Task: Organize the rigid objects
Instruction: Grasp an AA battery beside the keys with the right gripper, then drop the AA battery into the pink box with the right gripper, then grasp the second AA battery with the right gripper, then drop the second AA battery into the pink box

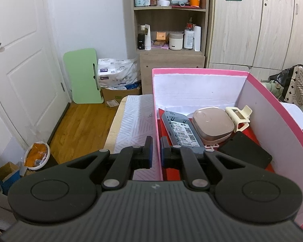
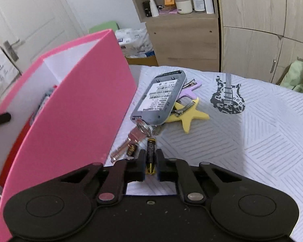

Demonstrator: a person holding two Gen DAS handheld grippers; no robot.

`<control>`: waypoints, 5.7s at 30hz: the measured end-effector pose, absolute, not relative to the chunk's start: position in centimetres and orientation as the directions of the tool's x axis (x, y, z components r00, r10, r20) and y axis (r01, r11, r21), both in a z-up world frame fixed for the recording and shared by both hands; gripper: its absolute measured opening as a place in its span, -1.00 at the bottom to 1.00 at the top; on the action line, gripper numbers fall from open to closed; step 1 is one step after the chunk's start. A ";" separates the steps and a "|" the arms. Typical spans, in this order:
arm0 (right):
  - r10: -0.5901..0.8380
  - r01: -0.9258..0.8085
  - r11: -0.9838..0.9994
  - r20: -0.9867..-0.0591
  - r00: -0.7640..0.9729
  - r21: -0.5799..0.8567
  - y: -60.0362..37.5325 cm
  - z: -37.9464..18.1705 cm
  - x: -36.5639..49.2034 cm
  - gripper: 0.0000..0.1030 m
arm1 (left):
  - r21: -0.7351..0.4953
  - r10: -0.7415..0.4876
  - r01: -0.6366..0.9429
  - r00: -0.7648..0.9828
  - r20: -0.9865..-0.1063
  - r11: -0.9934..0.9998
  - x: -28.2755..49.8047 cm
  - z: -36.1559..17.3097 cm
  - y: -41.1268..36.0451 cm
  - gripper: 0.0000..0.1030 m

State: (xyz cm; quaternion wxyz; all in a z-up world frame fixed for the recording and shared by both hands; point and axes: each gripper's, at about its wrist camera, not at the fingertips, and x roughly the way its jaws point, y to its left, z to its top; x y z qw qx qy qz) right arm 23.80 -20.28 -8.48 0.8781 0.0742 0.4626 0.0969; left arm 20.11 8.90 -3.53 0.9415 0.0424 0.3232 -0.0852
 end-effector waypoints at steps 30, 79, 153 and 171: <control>0.328 -0.189 0.941 -0.628 0.706 0.280 -19.7 -0.1 18.3 -0.79 | 0.011 -0.140 0.184 0.780 -0.610 0.983 20.1 -3.5 9.0 -0.85; 0.327 -0.279 0.942 -0.692 0.644 0.186 -16.1 2.5 19.8 -0.53 | -0.022 -0.162 0.187 0.778 -0.607 0.982 20.3 -3.7 8.9 -0.85; 0.331 -0.553 0.833 -0.810 0.484 0.009 -6.0 -2.0 17.9 -0.75 | -0.011 -0.152 0.182 0.782 -0.605 0.983 20.1 -3.7 9.1 -0.85; 0.357 -0.314 0.930 -0.677 0.644 0.192 -16.4 3.4 16.5 -0.47 | -0.020 -0.157 0.182 0.781 -0.604 0.983 20.2 -3.7 9.2 -0.85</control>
